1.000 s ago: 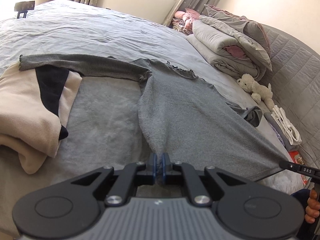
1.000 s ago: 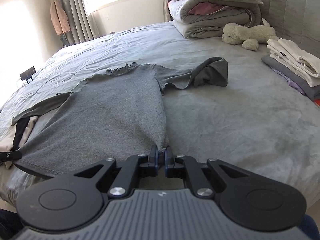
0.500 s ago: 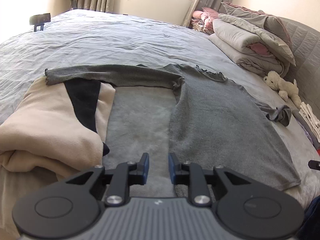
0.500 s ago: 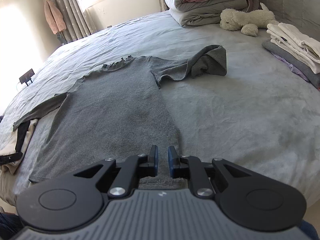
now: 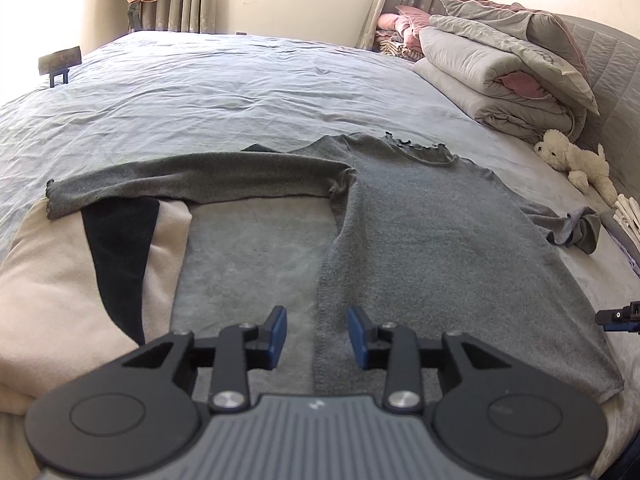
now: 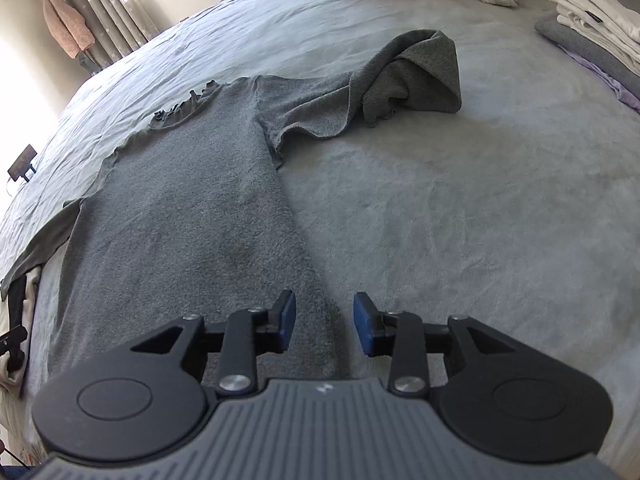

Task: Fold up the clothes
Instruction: 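Release the hem and grasp the sweater sleeve with the right gripper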

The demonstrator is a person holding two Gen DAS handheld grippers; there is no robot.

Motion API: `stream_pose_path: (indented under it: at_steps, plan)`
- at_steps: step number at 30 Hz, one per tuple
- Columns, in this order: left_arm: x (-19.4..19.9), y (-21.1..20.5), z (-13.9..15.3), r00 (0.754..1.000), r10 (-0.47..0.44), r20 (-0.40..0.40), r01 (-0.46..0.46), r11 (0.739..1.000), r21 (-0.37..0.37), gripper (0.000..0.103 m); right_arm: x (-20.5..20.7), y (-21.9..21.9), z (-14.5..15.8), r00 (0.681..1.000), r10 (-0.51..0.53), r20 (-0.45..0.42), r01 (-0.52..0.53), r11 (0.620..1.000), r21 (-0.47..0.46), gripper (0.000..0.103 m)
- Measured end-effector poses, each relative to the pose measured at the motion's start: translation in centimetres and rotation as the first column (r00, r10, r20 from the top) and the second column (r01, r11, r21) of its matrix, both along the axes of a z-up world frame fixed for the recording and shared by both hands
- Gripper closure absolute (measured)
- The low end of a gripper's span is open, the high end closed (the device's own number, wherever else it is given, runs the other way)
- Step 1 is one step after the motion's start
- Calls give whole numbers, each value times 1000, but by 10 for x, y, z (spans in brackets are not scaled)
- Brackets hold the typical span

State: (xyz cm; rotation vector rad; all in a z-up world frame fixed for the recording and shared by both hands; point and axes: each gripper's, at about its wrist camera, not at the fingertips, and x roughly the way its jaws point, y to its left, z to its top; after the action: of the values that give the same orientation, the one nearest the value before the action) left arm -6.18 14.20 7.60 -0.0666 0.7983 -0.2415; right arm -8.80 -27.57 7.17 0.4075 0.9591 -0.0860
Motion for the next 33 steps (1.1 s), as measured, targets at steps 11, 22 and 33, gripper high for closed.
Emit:
stream_pose_path:
  at_steps: [11,22,33]
  plan:
    - [63,-23,-23,996,60,-68,-57,997,47,64,31,25,-7,987,158,-6,-157,976,-150,93]
    - [113,-9,-23,960,259,-102,-261,965,-2,63,35,19,0,991,123,60,-113,981,-158,87]
    - [163,4,-27,954,290,-80,-298,948,-112,33,106,-46,-11,985,-147,96,132,981,144,51]
